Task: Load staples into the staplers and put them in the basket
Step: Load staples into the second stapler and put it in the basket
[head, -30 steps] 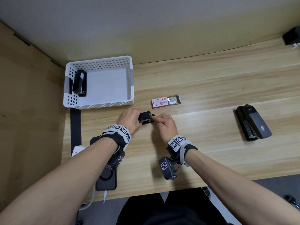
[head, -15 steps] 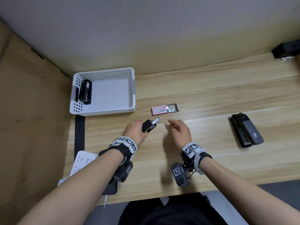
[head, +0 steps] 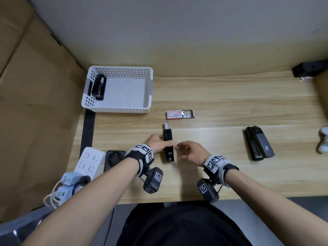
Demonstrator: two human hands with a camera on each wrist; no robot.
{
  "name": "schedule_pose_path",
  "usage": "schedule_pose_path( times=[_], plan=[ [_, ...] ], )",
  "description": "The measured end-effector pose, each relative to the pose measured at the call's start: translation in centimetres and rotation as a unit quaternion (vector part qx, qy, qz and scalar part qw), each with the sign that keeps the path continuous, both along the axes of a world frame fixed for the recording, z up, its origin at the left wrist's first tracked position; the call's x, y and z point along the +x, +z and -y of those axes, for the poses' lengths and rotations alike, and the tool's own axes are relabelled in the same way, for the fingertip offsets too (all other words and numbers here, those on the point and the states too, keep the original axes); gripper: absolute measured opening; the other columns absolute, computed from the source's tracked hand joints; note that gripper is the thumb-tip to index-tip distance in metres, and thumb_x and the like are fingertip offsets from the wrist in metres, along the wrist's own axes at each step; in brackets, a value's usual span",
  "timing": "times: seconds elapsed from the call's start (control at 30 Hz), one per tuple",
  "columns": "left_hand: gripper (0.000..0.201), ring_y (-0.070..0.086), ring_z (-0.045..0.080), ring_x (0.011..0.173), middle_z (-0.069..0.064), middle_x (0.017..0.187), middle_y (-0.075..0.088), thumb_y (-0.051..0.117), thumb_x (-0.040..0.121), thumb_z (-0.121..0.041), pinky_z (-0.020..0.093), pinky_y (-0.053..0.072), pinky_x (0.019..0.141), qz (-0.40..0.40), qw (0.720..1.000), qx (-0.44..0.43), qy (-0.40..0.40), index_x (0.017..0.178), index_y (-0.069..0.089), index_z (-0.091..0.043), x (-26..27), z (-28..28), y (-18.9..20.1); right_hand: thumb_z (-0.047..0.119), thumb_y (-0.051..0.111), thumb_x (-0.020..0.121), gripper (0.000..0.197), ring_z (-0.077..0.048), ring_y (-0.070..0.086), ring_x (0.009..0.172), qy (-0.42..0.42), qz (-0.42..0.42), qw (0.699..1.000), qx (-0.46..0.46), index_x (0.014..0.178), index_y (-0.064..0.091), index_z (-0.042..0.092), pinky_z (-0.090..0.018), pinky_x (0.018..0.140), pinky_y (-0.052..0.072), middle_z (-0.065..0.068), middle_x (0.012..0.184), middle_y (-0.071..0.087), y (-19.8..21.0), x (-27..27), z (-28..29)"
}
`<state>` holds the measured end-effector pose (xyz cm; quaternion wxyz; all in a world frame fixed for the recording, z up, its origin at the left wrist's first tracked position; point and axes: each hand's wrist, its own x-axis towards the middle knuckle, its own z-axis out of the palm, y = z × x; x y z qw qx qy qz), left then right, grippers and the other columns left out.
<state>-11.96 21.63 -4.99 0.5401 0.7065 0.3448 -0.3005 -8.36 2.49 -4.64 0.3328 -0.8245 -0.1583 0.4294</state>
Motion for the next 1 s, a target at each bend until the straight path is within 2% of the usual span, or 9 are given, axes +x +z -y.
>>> schedule_pose_path(
  times=[0.17, 0.3, 0.37, 0.43, 0.5, 0.7, 0.8, 0.9, 1.0],
  plan=[
    [0.091, 0.068, 0.02, 0.099, 0.011, 0.111, 0.069, 0.087, 0.039, -0.055, 0.034, 0.06, 0.08, -0.019, 0.993, -0.071, 0.09, 0.113, 0.064, -0.008, -0.1, 1.1, -0.2, 0.024, 0.081, 0.076, 0.048, -0.015, 0.061, 0.098, -0.024, -0.008, 1.0, 0.004, 0.12, 0.063, 0.015, -0.033, 0.097, 0.048, 0.001, 0.107, 0.065, -1.1, -1.3, 1.2],
    [0.033, 0.066, 0.021, 0.103, 0.011, 0.11, 0.068, 0.081, 0.078, -0.032, 0.035, 0.058, 0.087, -0.019, 0.989, -0.102, 0.109, 0.098, 0.063, -0.013, -0.2, 2.3, 0.2, 0.023, 0.075, 0.081, 0.032, -0.022, 0.061, 0.095, -0.051, 0.026, 0.998, 0.009, 0.112, 0.066, 0.019, -0.036, 0.09, 0.049, -0.003, 0.103, 0.065, -1.3, -2.1, 1.0],
    [0.037, 0.067, 0.021, 0.099, 0.009, 0.106, 0.07, 0.079, 0.077, -0.041, 0.038, 0.058, 0.088, -0.01, 0.994, -0.068, 0.088, 0.098, 0.064, -0.016, -0.3, 2.5, -0.1, 0.024, 0.074, 0.083, 0.029, -0.021, 0.061, 0.092, -0.064, 0.033, 0.997, -0.002, 0.11, 0.067, 0.018, -0.036, 0.086, 0.049, -0.002, 0.1, 0.065, -1.3, -2.3, 0.8],
    [0.059, 0.067, 0.021, 0.092, 0.003, 0.097, 0.071, 0.077, 0.062, -0.063, 0.04, 0.057, 0.086, -0.007, 0.999, -0.018, 0.05, 0.101, 0.065, -0.021, -0.4, 2.4, -0.5, 0.026, 0.073, 0.083, 0.026, -0.02, 0.06, 0.087, -0.075, 0.04, 0.996, -0.018, 0.106, 0.066, 0.019, -0.034, 0.08, 0.048, -0.001, 0.096, 0.065, -1.4, -2.7, 0.5],
    [0.075, 0.067, 0.02, 0.089, 0.0, 0.093, 0.071, 0.07, 0.047, -0.075, 0.039, 0.056, 0.086, -0.007, 1.0, 0.007, 0.025, 0.101, 0.066, -0.024, -0.4, 2.1, -1.0, 0.025, 0.072, 0.082, 0.025, -0.018, 0.058, 0.085, -0.087, 0.055, 0.994, -0.038, 0.105, 0.064, 0.018, -0.031, 0.076, 0.046, 0.0, 0.093, 0.065, -1.5, -3.0, 0.1],
    [0.036, 0.061, 0.02, 0.082, -0.005, 0.077, 0.062, 0.074, 0.074, -0.057, 0.034, 0.054, 0.084, 0.007, 1.0, 0.029, -0.006, 0.081, 0.06, -0.025, -0.3, 1.8, -0.9, 0.02, 0.07, 0.08, 0.027, -0.019, 0.062, 0.09, -0.109, 0.03, 0.991, -0.066, 0.105, 0.06, 0.017, -0.03, 0.081, 0.048, 0.0, 0.098, 0.067, -1.6, -2.9, -1.0],
    [0.043, 0.06, 0.021, 0.077, -0.003, 0.075, 0.062, 0.074, 0.069, -0.063, 0.034, 0.052, 0.078, 0.009, 0.999, 0.042, -0.008, 0.083, 0.061, -0.024, -0.2, 1.8, -1.1, 0.02, 0.069, 0.081, 0.03, -0.019, 0.062, 0.094, -0.104, 0.012, 0.991, -0.086, 0.109, 0.059, 0.016, -0.031, 0.086, 0.049, 0.0, 0.101, 0.066, -1.3, -2.6, -1.4],
    [0.055, 0.06, 0.022, 0.076, -0.003, 0.075, 0.061, 0.075, 0.064, -0.066, 0.031, 0.05, 0.071, 0.002, 0.999, 0.044, -0.013, 0.092, 0.062, -0.019, -0.2, 1.8, -1.1, 0.019, 0.068, 0.081, 0.032, -0.019, 0.06, 0.094, -0.099, 0.008, 0.99, -0.101, 0.112, 0.058, 0.015, -0.028, 0.082, 0.047, -0.001, 0.102, 0.064, -0.9, -2.4, -1.9],
    [0.069, 0.06, 0.023, 0.077, -0.001, 0.078, 0.062, 0.073, 0.056, -0.072, 0.032, 0.05, 0.071, 0.0, 0.999, 0.045, -0.018, 0.097, 0.063, -0.017, -0.2, 1.8, -0.9, 0.018, 0.07, 0.08, 0.036, -0.02, 0.061, 0.097, -0.096, -0.009, 0.991, -0.095, 0.114, 0.059, 0.013, -0.028, 0.085, 0.048, -0.002, 0.105, 0.065, -0.5, -2.2, -1.7]
  ],
)
